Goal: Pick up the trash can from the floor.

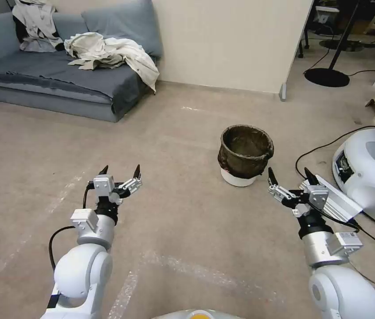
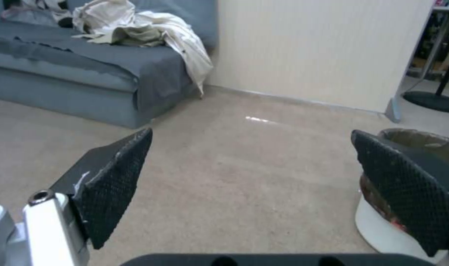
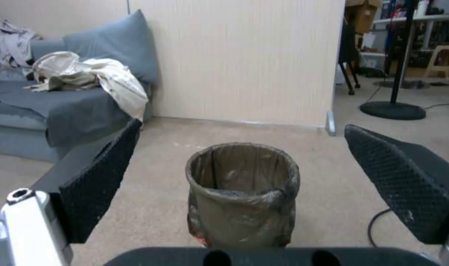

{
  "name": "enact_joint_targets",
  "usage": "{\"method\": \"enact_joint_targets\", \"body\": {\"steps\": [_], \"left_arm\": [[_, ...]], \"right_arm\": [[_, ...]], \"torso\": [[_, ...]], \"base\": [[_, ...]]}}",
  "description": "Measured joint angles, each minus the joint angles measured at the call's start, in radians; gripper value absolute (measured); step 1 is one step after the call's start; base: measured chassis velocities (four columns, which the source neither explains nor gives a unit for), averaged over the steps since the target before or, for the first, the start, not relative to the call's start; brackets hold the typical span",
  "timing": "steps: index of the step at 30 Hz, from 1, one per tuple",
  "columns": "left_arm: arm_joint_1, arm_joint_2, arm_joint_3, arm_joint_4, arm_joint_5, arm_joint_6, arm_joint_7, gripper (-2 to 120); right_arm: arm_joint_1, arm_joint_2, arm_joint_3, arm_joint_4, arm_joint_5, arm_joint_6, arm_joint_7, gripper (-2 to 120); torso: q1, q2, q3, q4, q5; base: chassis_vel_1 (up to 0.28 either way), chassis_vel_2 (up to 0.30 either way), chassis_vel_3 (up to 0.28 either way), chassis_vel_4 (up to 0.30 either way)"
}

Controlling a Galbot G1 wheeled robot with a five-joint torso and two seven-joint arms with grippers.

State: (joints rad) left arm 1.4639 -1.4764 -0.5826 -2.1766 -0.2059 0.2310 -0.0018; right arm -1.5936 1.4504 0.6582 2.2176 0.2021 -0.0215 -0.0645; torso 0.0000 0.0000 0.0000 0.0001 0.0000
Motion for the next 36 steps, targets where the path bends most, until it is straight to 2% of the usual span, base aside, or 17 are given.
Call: {"method": "enact_joint_targets", "body": {"steps": [16, 30, 36], "left_arm": [[0.005, -0.008, 0.008, 0.000, 0.012, -0.001, 0.010, 100], [-0.001, -0.002, 0.011, 0.009, 0.011, -0.004, 0.008, 100], [-0.010, 0.006, 0.009, 0.017, 0.007, -0.005, 0.009, 100]], "right_arm": [[-0.002, 0.001, -0.001, -0.009, -0.001, 0.027, -0.001, 100], [-0.002, 0.009, -0.007, -0.033, 0.013, 0.103, -0.006, 100], [-0.004, 0.014, -0.010, -0.039, 0.019, 0.123, -0.006, 100]], "torso": [[0.000, 0.000, 0.000, -0.0001, 0.0001], [0.000, 0.000, 0.000, -0.0006, 0.0000], [0.000, 0.000, 0.000, 0.0003, 0.0000]], "base": [[-0.038, -0.042, -0.036, -0.037], [-0.094, -0.098, -0.087, -0.088], [0.000, 0.000, 0.000, 0.000]]}}
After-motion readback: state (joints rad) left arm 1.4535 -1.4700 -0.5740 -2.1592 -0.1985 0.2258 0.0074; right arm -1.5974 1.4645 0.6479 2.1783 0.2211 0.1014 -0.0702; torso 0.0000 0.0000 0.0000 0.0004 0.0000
